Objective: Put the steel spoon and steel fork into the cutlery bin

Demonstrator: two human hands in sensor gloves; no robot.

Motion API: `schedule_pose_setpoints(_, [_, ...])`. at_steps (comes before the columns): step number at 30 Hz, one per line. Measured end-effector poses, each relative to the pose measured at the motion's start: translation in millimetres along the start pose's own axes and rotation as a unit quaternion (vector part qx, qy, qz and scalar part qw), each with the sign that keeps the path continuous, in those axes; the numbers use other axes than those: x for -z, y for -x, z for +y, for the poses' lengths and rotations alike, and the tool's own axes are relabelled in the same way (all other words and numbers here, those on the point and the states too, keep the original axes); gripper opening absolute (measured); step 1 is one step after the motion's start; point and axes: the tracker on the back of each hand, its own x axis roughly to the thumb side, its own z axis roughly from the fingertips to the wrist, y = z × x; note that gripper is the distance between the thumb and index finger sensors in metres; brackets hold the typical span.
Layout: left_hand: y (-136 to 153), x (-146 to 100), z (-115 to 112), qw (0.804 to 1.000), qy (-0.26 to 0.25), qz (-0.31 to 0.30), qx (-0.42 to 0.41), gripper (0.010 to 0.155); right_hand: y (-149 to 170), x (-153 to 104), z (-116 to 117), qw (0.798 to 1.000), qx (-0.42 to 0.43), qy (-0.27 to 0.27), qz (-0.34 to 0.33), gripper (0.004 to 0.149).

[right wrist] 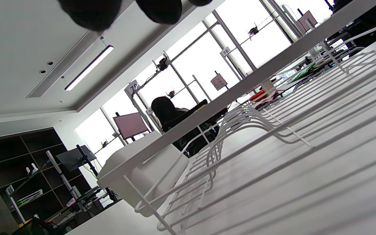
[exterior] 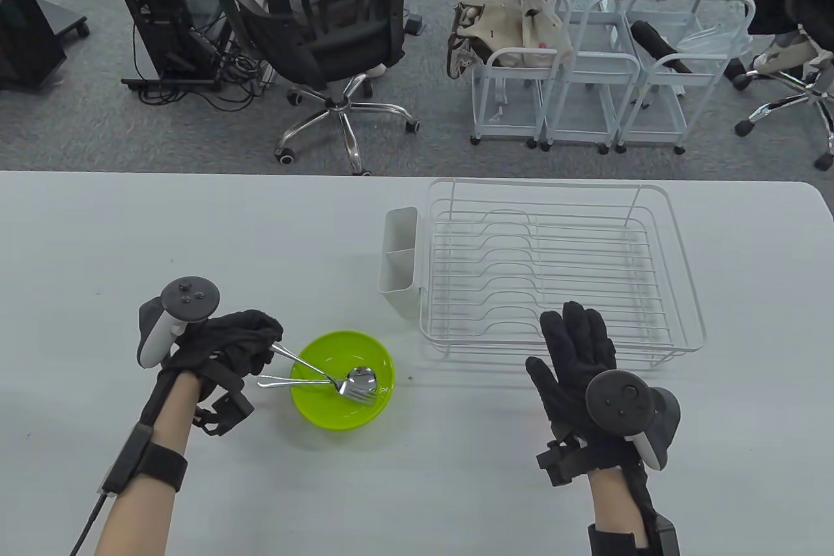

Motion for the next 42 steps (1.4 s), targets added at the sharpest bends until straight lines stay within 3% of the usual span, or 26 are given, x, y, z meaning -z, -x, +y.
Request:
schedule_pose_setpoints(9, [-23, -22, 30, 0.997, -0.059, -0.048, -0.033, 0.039, 1, 0, -1, 1.000, 0.005, 0.003, 0.001, 0.069])
schedule_pose_setpoints(18, [-68, -37, 46, 0.977, -0.172, -0.115, -0.059, 0.040, 2, 0, -3, 1.000, 0.014, 0.006, 0.002, 0.069])
schedule_pose_setpoints(23, [-99, -33, 41, 0.958, -0.260, -0.117, -0.017, 0.040, 3, 0, -4, 1.000, 0.019, 0.008, 0.004, 0.069])
schedule_pose_setpoints(27, [-122, -23, 33, 0.947, -0.299, -0.113, 0.016, 0.040, 3, 0, -5, 1.000, 0.024, 0.008, 0.005, 0.069])
schedule_pose_setpoints(30, [-138, -15, 24, 0.930, -0.340, -0.107, 0.093, 0.039, 4, 0, -5, 1.000, 0.027, 0.010, 0.005, 0.069])
schedule_pose_setpoints(42, [-170, 34, -14, 0.930, -0.330, -0.068, 0.144, 0.039, 4, 0, -6, 0.999, 0.032, 0.008, 0.004, 0.069])
